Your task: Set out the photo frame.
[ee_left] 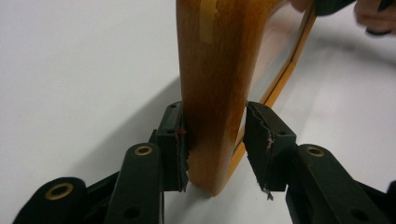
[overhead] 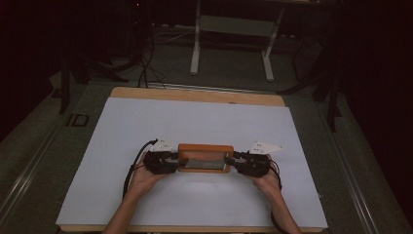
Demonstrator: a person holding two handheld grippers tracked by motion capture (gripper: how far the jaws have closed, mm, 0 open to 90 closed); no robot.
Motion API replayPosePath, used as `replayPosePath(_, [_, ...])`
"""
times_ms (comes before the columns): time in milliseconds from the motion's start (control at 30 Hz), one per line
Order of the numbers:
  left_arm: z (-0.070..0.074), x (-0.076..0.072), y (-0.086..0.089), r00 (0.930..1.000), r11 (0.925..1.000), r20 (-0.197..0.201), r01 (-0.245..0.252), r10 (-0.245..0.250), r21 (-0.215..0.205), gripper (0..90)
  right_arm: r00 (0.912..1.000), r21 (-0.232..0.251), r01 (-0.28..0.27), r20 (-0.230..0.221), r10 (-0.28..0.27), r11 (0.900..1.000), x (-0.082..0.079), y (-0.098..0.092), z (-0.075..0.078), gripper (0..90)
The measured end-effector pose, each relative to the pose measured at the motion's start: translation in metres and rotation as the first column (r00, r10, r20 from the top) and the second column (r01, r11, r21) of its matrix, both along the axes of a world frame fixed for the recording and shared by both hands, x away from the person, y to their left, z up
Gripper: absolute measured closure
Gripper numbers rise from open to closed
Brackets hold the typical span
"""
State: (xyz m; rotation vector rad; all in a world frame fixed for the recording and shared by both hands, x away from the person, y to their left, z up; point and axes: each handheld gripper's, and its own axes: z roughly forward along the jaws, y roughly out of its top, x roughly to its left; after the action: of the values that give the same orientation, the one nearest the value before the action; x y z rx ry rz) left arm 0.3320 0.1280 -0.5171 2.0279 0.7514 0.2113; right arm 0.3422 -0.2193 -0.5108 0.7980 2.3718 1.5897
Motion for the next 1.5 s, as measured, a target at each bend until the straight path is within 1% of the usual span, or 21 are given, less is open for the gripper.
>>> replayPosePath(33, [0.000,0.000,0.000,1.0000,1.0000,0.000,0.000,0.000,0.000,60.7,1.0000,0.010,0.002,-0.008,-0.002,1.000,0.002,-0.001,-0.001,62.7])
replayPosePath(67, [-0.001,0.001,0.000,1.0000,1.0000,-0.004,-0.004,0.004,-0.008,60.7,1.0000,0.010,0.002,-0.008,-0.002,1.000,0.002,-0.001,-0.001,62.7])
replayPosePath(133, [-0.002,0.002,0.001,0.9998,0.9995,-0.017,-0.014,0.014,-0.029,60.7,0.9994,0.027,0.018,-0.030,-0.017,0.999,0.005,0.000,-0.002,62.6])
replayPosePath(167, [-0.003,0.004,0.002,0.9995,0.9989,-0.025,-0.021,0.020,-0.042,60.6,0.9993,0.030,0.022,-0.030,-0.021,0.999,0.007,0.000,-0.003,62.6])
replayPosePath(233, [-0.004,0.005,0.002,0.9991,0.9982,-0.033,-0.030,0.028,-0.051,60.6,0.9988,0.039,0.031,-0.039,-0.030,0.999,0.009,0.000,-0.004,62.4])
replayPosePath(433, [-0.006,0.008,0.001,0.9975,0.9962,-0.046,-0.057,0.054,-0.066,59.3,0.9971,0.054,0.051,-0.059,-0.048,0.997,0.016,0.002,-0.007,62.1])
replayPosePath(633, [-0.008,0.011,0.002,0.9969,0.9949,-0.053,-0.062,0.058,-0.080,59.0,0.9958,0.064,0.058,-0.075,-0.053,0.996,0.019,0.002,-0.008,62.0])
replayPosePath(800, [-0.008,0.012,0.002,0.9964,0.9938,-0.056,-0.069,0.064,-0.088,58.5,0.9957,0.066,0.060,-0.074,-0.055,0.996,0.019,0.001,-0.009,62.0])
replayPosePath(1067, [-0.007,0.011,0.001,0.9957,0.9943,-0.065,-0.072,0.067,-0.079,57.6,0.9967,0.068,0.055,-0.063,-0.051,0.996,0.018,0.002,-0.009,61.6])
replayPosePath(1133, [-0.007,0.011,0.001,0.9956,0.9938,-0.071,-0.067,0.061,-0.088,55.7,0.9969,0.065,0.056,-0.059,-0.052,0.996,0.018,0.002,-0.009,61.0])
replayPosePath(1267, [-0.005,0.010,0.003,0.9959,0.9936,-0.070,-0.064,0.058,-0.093,50.9,0.9974,0.054,0.049,-0.056,-0.046,0.997,0.017,0.004,-0.010,54.5])
replayPosePath(1367, [-0.003,0.009,0.005,0.9958,0.9928,-0.060,-0.075,0.069,-0.094,48.4,0.9974,0.048,0.047,-0.056,-0.044,0.998,0.015,0.005,-0.009,51.0])
replayPosePath(1500, [0.000,0.008,0.011,0.9954,0.9911,-0.054,-0.084,0.079,-0.103,47.1,0.9981,0.024,0.049,-0.038,-0.048,0.998,0.013,0.005,-0.007,48.1])
